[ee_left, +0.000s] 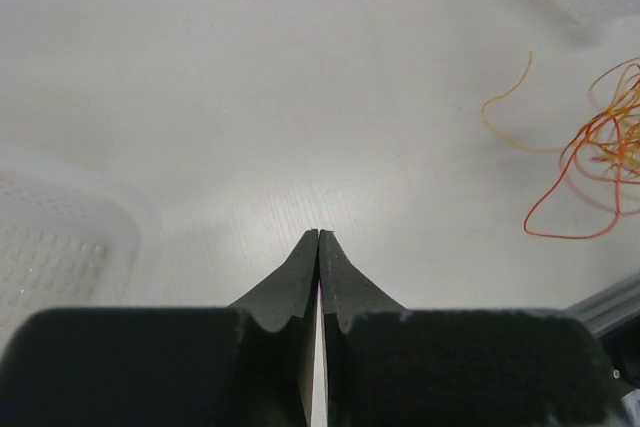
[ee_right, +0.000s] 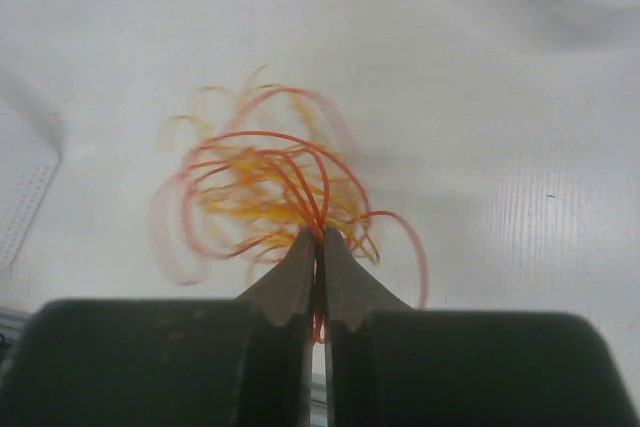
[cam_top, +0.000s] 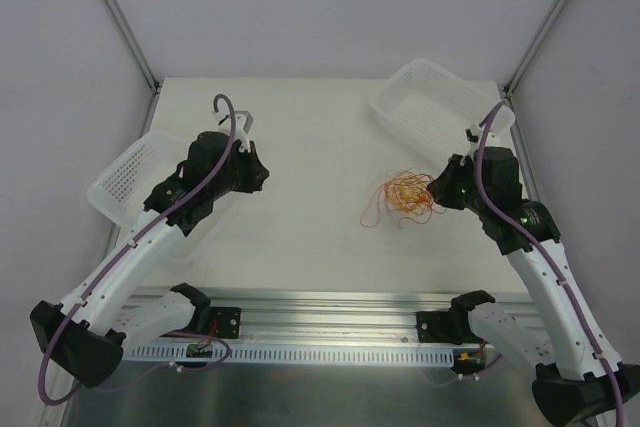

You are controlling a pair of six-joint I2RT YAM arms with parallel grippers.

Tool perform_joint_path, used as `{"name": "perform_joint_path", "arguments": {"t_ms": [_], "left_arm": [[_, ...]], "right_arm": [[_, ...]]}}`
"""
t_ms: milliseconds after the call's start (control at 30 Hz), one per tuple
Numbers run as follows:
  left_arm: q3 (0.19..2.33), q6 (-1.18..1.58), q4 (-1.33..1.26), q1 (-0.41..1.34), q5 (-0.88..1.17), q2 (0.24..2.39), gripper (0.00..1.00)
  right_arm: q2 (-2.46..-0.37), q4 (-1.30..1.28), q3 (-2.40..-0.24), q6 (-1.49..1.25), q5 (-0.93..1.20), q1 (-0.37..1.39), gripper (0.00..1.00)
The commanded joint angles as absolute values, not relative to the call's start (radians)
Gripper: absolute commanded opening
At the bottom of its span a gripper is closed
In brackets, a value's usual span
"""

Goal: Untangle the cables

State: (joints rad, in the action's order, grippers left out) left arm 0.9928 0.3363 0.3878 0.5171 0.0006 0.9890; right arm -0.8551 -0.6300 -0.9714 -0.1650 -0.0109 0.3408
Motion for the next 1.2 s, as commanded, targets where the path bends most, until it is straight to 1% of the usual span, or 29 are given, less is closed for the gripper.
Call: {"name": "perform_joint_path", "arguments": {"t_ms": [0,33,100,267,300,333,367,400,467,500,567,600,700,833,1033,1167], "left_arm": [[0.968,0.36,0.417,0.503,-0.003,1.028,0.0],[0.96,0.38,0.399,0.505,0.103,1.046,0.0],[0.928,0.396,0.33,0.531,0.147,1.06,0.0],[0.92,0.388,0.25,0.623,0.19,1.109,0.0],[0.919,0.387,0.226,0.636,0.199,1.115,0.04],[0.916,0.387,0.212,0.661,0.204,1.118,0.09],[0.905,0.388,0.197,0.667,0.21,1.127,0.21],[0.9,0.391,0.186,0.675,0.234,1.129,0.28],[0.884,0.405,0.157,0.687,0.245,1.141,0.42],[0.881,0.408,0.15,0.69,0.25,1.144,0.54],[0.865,0.414,0.147,0.701,0.255,1.149,0.67],[0.859,0.417,0.144,0.706,0.253,1.149,0.75],[0.848,0.434,0.14,0.732,0.249,1.158,0.84],[0.864,0.445,0.138,0.776,0.248,1.225,0.84],[0.888,0.459,0.14,0.808,0.225,1.345,0.78],[0.931,0.497,0.138,0.813,0.238,1.42,0.76]], "right_arm": [[-0.836,-0.727,-1.086,-0.103,0.093,0.321,0.01],[-0.847,-0.707,-1.089,-0.104,0.138,0.322,0.01],[-0.859,-0.651,-1.047,-0.123,0.245,0.328,0.01],[-0.893,-0.557,-0.916,-0.176,0.239,0.422,0.0],[-0.9,-0.52,-0.899,-0.184,0.226,0.44,0.01],[-0.913,-0.506,-0.872,-0.205,0.21,0.487,0.02],[-0.945,-0.497,-0.865,-0.212,0.193,0.511,0.13],[-0.972,-0.489,-0.862,-0.218,0.186,0.534,0.25],[-1.023,-0.502,-0.887,-0.216,0.19,0.592,0.52],[-1.058,-0.523,-0.896,-0.213,0.169,0.615,0.55],[-1.062,-0.537,-0.92,-0.193,0.143,0.66,0.57],[-1.048,-0.551,-0.925,-0.19,0.12,0.664,0.58],[-1.017,-0.593,-0.945,-0.16,0.046,0.661,0.58],[-0.999,-0.626,-0.94,-0.143,0.024,0.632,0.57],[-1.0,-0.548,-0.846,-0.19,0.152,0.627,0.55],[-1.012,-0.494,-0.801,-0.207,0.169,0.653,0.55]]}}
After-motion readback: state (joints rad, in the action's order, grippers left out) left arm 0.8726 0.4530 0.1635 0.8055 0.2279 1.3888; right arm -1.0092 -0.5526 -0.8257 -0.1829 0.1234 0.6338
